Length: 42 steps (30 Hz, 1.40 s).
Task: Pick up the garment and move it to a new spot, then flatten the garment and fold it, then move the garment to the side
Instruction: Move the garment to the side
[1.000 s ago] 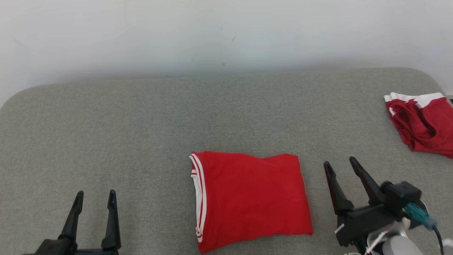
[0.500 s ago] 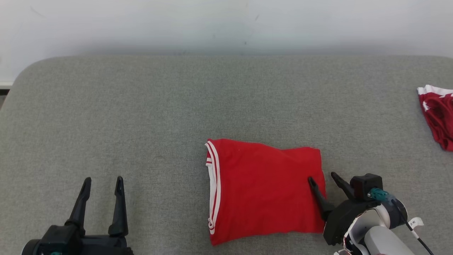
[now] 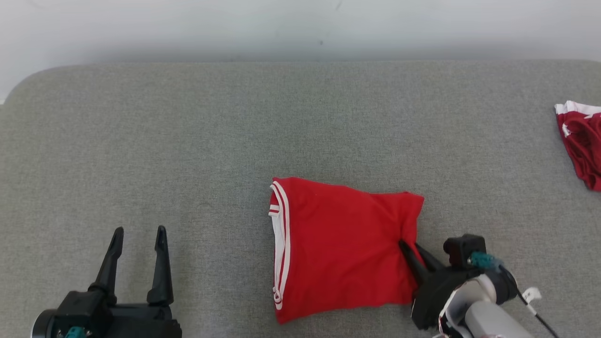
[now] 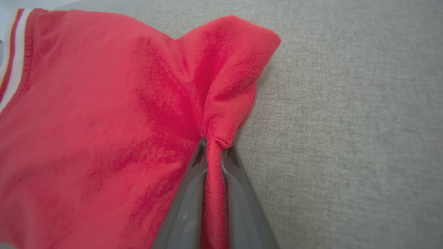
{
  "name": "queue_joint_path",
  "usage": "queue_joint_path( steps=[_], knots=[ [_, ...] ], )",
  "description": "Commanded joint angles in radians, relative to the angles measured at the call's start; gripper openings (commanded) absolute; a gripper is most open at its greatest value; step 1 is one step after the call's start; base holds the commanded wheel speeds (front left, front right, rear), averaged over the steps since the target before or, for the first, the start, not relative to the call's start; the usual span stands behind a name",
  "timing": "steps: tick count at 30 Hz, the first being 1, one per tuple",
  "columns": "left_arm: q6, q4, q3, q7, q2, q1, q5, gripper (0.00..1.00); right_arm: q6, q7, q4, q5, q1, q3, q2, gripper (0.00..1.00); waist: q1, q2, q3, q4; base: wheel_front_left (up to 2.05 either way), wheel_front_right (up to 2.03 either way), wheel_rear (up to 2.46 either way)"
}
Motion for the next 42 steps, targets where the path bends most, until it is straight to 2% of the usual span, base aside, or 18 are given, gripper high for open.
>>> queue_joint_path(
  steps=[1,5,9,20,26,34,42],
  knots=[
    [0.002,-0.001,-0.002,0.0,-0.001,-0.017,-0.005,1.0,-0.005,0.009,0.019,0.006,-0.008,0.004,-0.014,0.0,0.0,0.0,0.008,-0.006,0.0,0.0,0.0],
    [0.006,-0.006,-0.016,0.0,-0.001,-0.042,-0.01,1.0,-0.005,0.002,0.003,0.016,-0.091,0.015,-0.075,0.0,0.0,0.0,0.037,-0.015,0.0,0.0,0.0],
    [0.007,-0.014,-0.026,0.0,-0.001,-0.064,-0.003,1.0,-0.004,0.022,-0.031,0.002,-0.194,0.07,-0.146,0.0,0.0,0.0,0.089,-0.038,0.0,0.0,0.0],
    [0.017,-0.07,-0.027,0.0,0.003,-0.158,0.032,1.0,-0.004,0.102,-0.178,0.058,-0.424,0.186,-0.458,0.0,0.0,0.0,0.283,-0.14,0.0,0.0,0.0],
    [0.007,-0.103,0.001,0.0,0.031,-0.195,0.053,1.0,-0.004,0.113,-0.231,0.107,-0.515,0.177,-0.596,0.0,0.0,0.0,0.358,-0.217,0.0,0.0,0.0],
    [-0.001,-0.149,-0.007,0.0,0.054,-0.222,0.08,1.0,-0.004,0.128,-0.227,0.133,-0.604,0.118,-0.696,0.0,0.0,0.0,0.427,-0.271,0.0,0.0,0.0],
    [-0.006,-0.218,-0.033,0.0,0.07,-0.238,0.105,1.0,-0.004,0.14,-0.115,0.125,-0.688,0.076,-0.792,0.0,0.0,0.0,0.486,-0.279,0.0,0.0,0.0]
  ],
)
